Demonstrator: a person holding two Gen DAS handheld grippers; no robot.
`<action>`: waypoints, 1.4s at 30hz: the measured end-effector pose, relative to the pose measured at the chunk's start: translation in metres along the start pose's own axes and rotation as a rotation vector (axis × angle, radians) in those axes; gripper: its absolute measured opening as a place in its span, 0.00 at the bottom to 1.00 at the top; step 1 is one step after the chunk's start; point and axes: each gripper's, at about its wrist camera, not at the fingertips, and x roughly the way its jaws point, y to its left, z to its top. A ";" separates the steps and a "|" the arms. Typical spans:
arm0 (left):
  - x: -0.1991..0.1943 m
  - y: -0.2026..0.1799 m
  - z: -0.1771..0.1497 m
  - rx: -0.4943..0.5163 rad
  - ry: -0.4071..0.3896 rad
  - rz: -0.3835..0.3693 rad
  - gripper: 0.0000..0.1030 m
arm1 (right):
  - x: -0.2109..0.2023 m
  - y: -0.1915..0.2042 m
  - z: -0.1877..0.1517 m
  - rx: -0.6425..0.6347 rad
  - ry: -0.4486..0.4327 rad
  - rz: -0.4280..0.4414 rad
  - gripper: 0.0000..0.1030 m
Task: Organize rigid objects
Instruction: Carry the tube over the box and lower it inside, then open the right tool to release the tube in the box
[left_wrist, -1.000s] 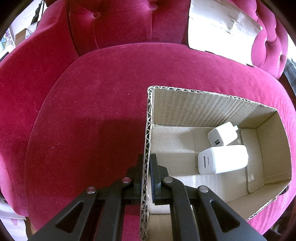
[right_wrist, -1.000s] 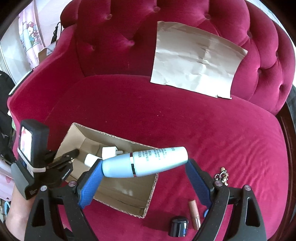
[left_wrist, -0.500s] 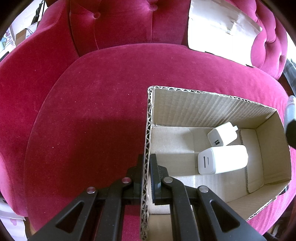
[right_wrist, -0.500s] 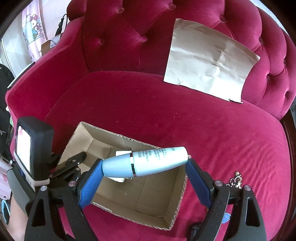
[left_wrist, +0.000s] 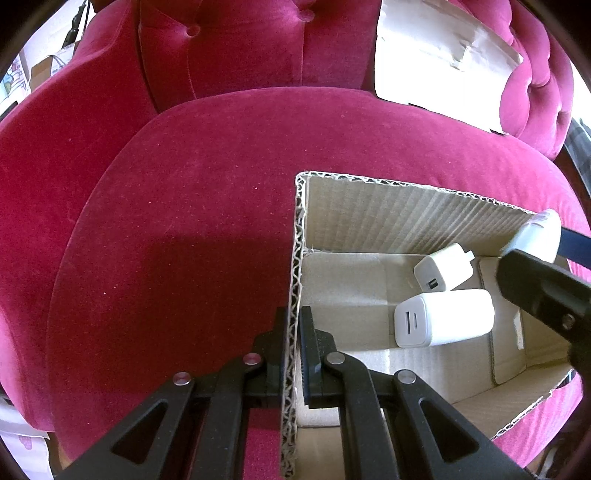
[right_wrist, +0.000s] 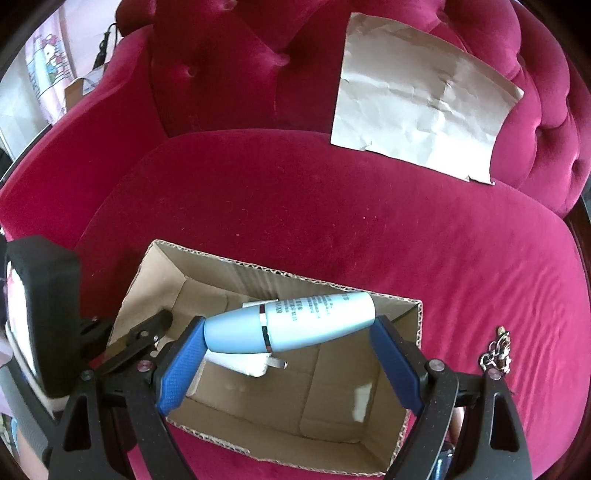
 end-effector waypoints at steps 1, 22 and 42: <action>0.001 0.000 0.001 0.000 0.000 0.000 0.05 | 0.002 0.001 0.000 0.008 0.000 0.000 0.88; -0.006 0.001 -0.008 -0.004 -0.002 -0.002 0.05 | 0.012 0.002 0.001 -0.008 0.006 -0.069 1.00; -0.004 -0.002 -0.008 -0.001 -0.004 -0.001 0.05 | -0.011 -0.021 0.001 -0.006 -0.018 -0.046 1.00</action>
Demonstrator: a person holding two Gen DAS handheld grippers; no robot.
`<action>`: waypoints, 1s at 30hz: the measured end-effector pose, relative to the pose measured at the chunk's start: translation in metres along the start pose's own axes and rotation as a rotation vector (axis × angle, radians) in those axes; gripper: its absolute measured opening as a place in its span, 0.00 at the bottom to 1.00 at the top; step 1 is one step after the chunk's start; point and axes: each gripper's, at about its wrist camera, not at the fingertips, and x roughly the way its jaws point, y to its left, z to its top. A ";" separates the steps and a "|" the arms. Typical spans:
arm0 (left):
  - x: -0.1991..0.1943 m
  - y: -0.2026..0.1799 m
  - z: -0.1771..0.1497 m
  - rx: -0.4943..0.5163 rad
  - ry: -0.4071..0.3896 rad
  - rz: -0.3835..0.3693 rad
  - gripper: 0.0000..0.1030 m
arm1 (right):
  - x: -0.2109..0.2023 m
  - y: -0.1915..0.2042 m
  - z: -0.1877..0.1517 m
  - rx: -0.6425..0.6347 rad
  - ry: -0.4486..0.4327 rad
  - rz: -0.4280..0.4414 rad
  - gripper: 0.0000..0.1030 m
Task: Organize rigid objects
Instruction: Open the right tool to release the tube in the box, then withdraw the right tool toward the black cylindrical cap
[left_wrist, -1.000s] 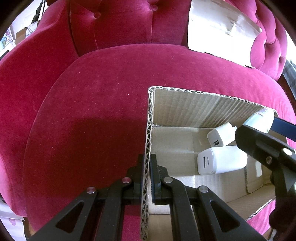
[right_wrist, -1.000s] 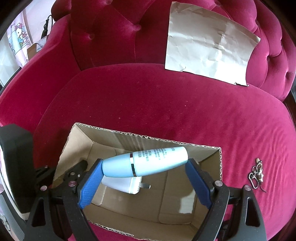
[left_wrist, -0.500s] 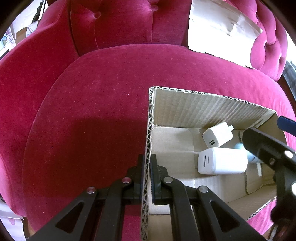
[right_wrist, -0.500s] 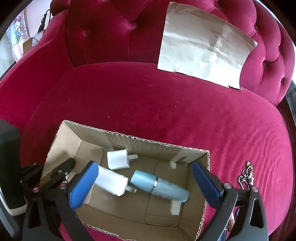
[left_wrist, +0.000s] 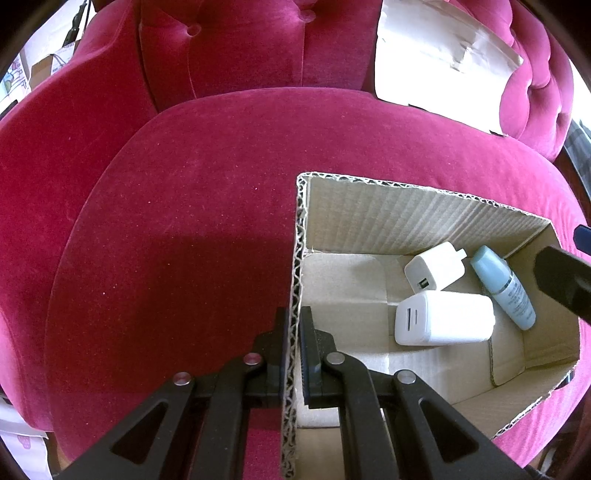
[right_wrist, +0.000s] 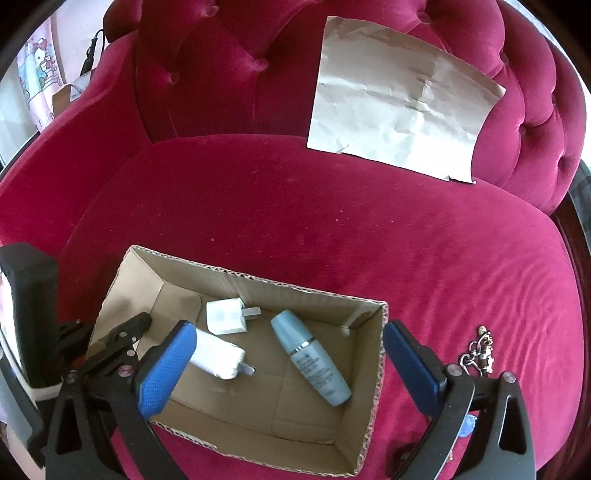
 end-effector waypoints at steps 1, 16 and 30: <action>0.000 0.000 0.000 0.000 0.001 0.000 0.05 | -0.002 -0.002 -0.001 -0.001 -0.001 0.000 1.00; 0.003 -0.002 0.003 0.005 -0.001 0.000 0.05 | -0.023 -0.036 -0.008 0.010 -0.007 0.025 1.00; 0.004 -0.003 0.003 0.008 -0.002 0.001 0.05 | -0.034 -0.078 -0.033 0.000 0.012 0.011 1.00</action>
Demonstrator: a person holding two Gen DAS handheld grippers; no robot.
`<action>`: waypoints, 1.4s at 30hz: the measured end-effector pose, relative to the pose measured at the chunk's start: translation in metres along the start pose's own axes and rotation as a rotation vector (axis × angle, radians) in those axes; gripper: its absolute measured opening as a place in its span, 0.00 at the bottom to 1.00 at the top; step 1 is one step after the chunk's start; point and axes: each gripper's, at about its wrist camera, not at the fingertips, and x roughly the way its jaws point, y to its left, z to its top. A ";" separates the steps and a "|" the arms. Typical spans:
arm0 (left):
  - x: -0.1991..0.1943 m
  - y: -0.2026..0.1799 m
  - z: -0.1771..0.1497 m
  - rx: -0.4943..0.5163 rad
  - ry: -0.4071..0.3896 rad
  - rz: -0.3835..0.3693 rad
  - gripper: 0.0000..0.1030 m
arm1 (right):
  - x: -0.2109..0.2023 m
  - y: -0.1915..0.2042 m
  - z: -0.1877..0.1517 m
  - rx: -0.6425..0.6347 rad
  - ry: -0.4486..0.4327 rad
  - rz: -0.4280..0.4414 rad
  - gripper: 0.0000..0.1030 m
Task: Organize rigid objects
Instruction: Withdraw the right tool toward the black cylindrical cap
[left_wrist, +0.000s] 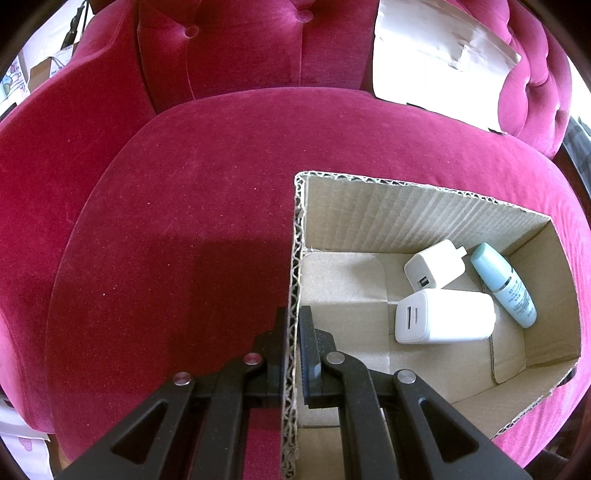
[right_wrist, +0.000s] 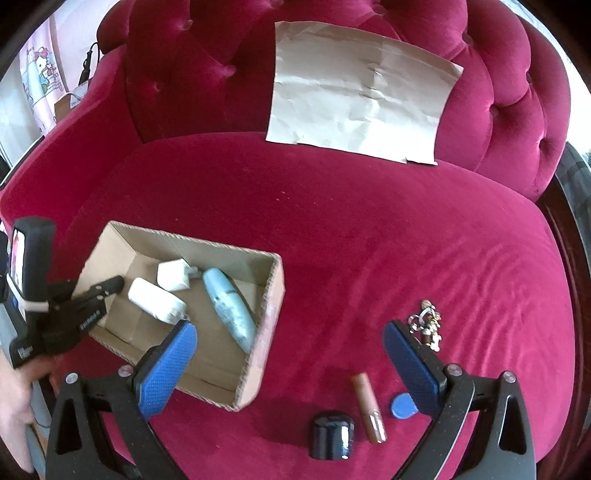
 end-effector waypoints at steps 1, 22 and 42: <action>0.001 -0.001 0.001 0.000 0.000 0.000 0.05 | -0.001 -0.003 -0.001 -0.001 0.001 -0.002 1.00; 0.002 -0.002 0.001 -0.002 0.000 0.000 0.05 | -0.004 -0.037 -0.042 -0.019 0.052 -0.007 1.00; 0.002 -0.002 0.001 -0.002 -0.001 0.000 0.05 | 0.022 -0.035 -0.082 -0.076 0.120 -0.002 1.00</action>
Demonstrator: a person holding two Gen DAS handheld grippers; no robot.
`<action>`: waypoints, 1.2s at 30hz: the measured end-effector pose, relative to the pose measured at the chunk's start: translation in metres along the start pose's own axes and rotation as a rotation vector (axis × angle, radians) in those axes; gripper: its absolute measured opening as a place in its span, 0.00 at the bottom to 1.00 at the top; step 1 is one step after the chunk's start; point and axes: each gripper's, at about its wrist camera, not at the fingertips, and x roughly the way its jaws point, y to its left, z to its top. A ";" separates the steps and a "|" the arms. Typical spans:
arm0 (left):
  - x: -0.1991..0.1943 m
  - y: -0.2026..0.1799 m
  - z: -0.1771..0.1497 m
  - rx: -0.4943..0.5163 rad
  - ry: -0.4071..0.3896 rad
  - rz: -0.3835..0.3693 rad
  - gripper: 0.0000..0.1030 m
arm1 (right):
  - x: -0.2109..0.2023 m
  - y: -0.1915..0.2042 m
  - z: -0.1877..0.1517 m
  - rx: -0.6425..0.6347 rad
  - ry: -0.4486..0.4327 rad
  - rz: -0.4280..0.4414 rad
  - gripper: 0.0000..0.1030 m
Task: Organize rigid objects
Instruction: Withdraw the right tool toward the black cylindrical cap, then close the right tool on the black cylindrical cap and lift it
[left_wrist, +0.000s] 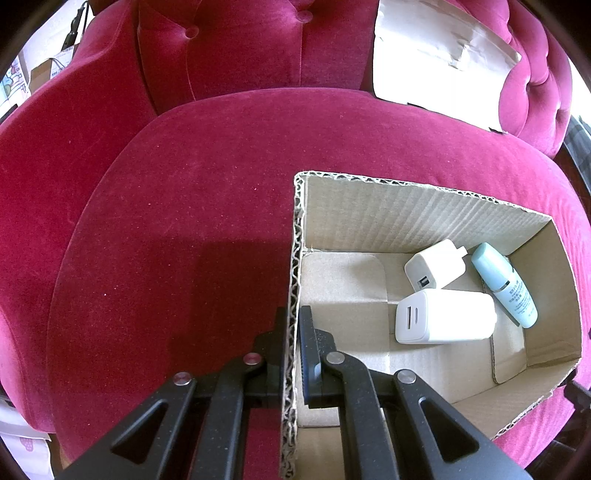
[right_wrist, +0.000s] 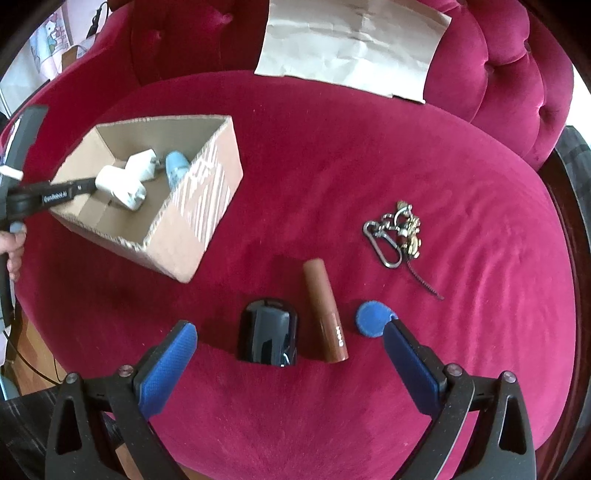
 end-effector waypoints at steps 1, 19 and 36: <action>0.000 0.000 0.000 0.000 0.000 0.000 0.05 | 0.001 0.001 -0.001 -0.003 0.003 0.000 1.00; 0.003 0.002 0.002 0.002 0.001 0.001 0.05 | -0.001 0.010 -0.010 -0.036 -0.012 0.015 0.72; 0.003 0.002 0.001 0.002 0.000 0.001 0.05 | 0.009 0.011 -0.011 -0.049 0.046 0.028 0.39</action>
